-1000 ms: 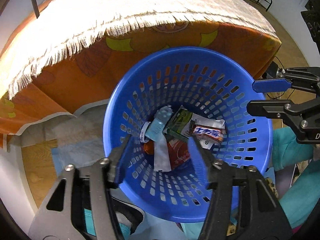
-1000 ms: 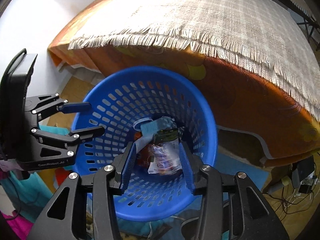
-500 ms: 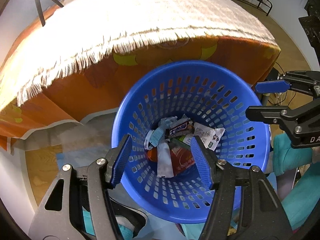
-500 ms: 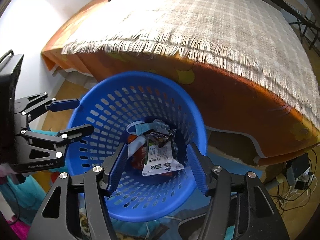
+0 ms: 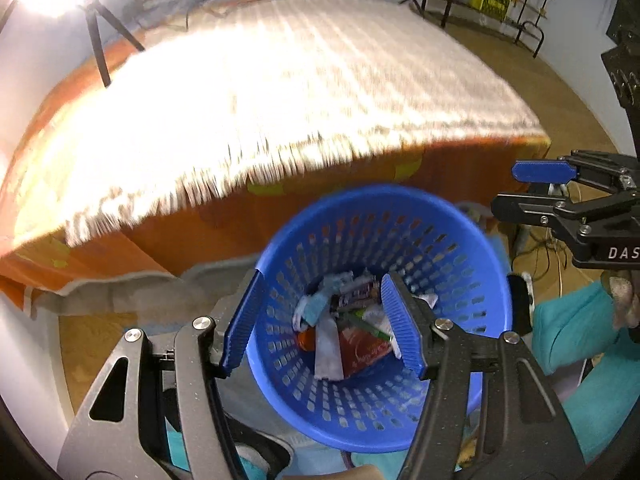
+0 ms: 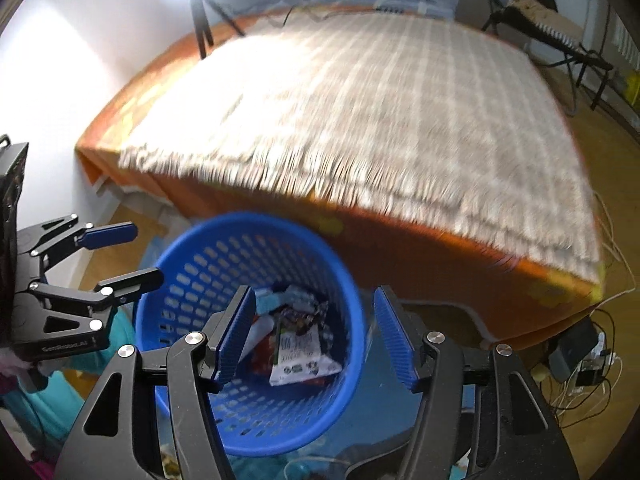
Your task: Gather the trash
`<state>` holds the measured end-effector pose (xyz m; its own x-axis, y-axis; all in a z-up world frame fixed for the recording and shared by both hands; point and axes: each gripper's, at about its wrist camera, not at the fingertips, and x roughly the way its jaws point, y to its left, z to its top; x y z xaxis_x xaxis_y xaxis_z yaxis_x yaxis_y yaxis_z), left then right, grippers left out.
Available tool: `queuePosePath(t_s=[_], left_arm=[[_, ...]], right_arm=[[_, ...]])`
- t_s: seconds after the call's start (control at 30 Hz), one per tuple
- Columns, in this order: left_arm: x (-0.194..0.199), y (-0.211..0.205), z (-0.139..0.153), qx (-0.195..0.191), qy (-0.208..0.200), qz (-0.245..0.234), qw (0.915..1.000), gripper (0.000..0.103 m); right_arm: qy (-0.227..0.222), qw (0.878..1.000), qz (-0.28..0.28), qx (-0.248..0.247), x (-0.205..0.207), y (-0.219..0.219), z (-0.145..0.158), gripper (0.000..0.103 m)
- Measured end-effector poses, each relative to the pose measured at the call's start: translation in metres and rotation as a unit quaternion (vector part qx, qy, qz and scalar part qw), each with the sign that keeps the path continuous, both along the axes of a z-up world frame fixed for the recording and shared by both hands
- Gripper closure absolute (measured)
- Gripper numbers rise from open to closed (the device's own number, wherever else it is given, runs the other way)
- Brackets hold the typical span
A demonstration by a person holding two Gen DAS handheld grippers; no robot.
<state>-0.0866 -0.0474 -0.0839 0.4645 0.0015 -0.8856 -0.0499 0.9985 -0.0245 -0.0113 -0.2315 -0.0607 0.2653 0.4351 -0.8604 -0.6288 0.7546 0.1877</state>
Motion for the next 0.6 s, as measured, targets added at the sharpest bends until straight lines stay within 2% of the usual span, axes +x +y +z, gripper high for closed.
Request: queuePosePath(t_s=[0.13,0.23,0.27,0.3,0.37,0.43,0.5,0.6], left_arm=[[0.004,0.003,0.025,-0.010,-0.032,0.009,0.9994,0.040],[0.006,0.002,0.046,-0.006,-0.062,0.013,0.9980,0.040],[0.007,0.002,0.053,-0.002,-0.072,0.014,0.9973,0.036],[0.008,0.001,0.060,0.000,-0.083,0.015,0.9965,0.026],[0.011,0.004,0.075,-0.002,-0.107,0.018,0.9941,0.017],[0.014,0.003,0.088,0.002,-0.126,0.020,0.9918,0.016],[0.019,0.003,0.099,0.007,-0.136,0.021,0.9905,0.006],[0.024,0.004,0.115,0.012,-0.153,0.021,0.9879,0.005]], right_arm=[[-0.029,0.999,-0.014,0.017,0.006,-0.007,0.023,0.041],[-0.051,0.998,-0.021,0.027,0.008,-0.012,0.038,0.033],[-0.058,0.998,-0.023,0.030,0.009,-0.013,0.043,0.031],[-0.064,0.997,-0.025,0.033,0.010,-0.014,0.047,0.031],[-0.075,0.996,-0.027,0.039,0.012,-0.015,0.057,0.029],[-0.081,0.995,-0.028,0.043,0.014,-0.016,0.064,0.029],[-0.082,0.995,-0.028,0.047,0.018,-0.016,0.069,0.028],[-0.077,0.995,-0.033,0.056,0.026,-0.017,0.076,0.028]])
